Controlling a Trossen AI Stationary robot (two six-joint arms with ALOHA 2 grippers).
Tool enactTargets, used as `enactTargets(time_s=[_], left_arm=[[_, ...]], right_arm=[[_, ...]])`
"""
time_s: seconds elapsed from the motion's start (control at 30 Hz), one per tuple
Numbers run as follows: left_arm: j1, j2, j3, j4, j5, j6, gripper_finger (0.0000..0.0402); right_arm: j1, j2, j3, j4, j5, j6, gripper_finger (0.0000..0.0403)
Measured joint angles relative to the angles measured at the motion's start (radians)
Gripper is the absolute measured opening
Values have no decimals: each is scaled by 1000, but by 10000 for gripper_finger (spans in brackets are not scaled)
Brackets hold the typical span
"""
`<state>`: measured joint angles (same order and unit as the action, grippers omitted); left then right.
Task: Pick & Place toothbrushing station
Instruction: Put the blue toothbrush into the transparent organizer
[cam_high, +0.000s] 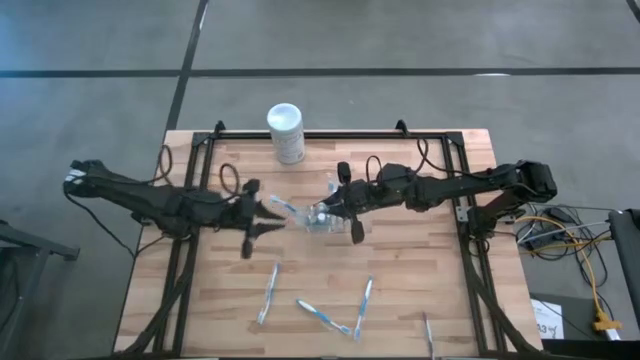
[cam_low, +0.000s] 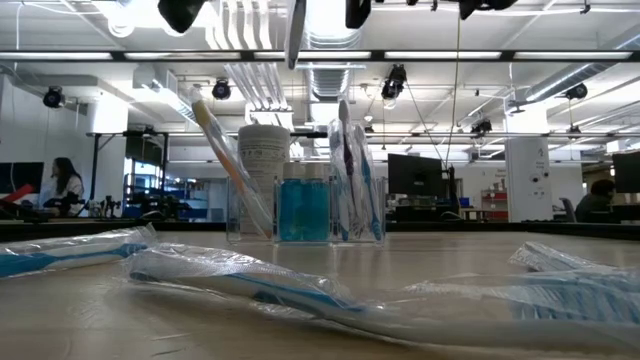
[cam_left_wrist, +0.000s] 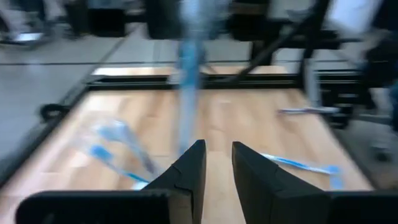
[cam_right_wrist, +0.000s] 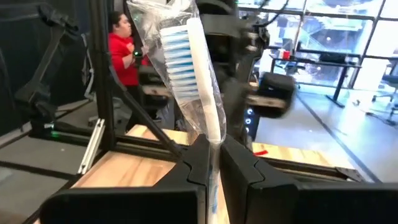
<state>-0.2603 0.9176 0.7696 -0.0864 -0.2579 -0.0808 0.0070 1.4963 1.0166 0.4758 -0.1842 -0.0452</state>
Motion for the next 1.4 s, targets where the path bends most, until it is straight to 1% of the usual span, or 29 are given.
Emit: enactTargets(time_s=[0.07, 0.1, 0.23, 0.27, 0.33, 0.4, 0.53, 0.63, 0.8, 0.93, 1.07, 1.4], left_arm=[[-61, -35, -39, 18, -9, -18, 73], [-97, -50, -61, 31, -35, -20, 66], [-242, -93, -142, 67, -219, -19, 16], [-273, -102, -158, 67, -261, -23, 8], [-323, -107, -181, 70, -320, -35, 8], [-359, -112, -200, 67, -349, -54, 11], [-391, -116, -209, 73, -355, -75, 9], [-395, -116, -209, 72, -356, -75, 6], [-394, -117, -209, 76, -358, -74, 9], [-394, -119, -209, 79, -358, -70, 12], [-394, -121, -209, 84, -358, -70, 9], [-394, -119, -209, 87, -358, -50, 10]], right_arm=[[-11, 14, 0, -2, 0, 23, 13], [-15, 26, 0, 1, 0, 33, 13], [-38, 77, 0, 54, 0, 60, 13], [-43, 94, 0, 68, 1, 69, 13], [-51, 130, 0, 88, 1, 91, 13], [-59, 171, 0, 119, 0, 113, 13], [-78, 237, 16, 135, 3, 149, 13], [-86, 289, 52, 136, 4, 151, 13], [-87, 365, 130, 73, 6, 143, 13], [-87, 396, 158, 27, 77, 143, 13], [-87, 398, 142, 9, 187, 147, 13], [-86, 403, 84, 28, 239, 147, 13]])
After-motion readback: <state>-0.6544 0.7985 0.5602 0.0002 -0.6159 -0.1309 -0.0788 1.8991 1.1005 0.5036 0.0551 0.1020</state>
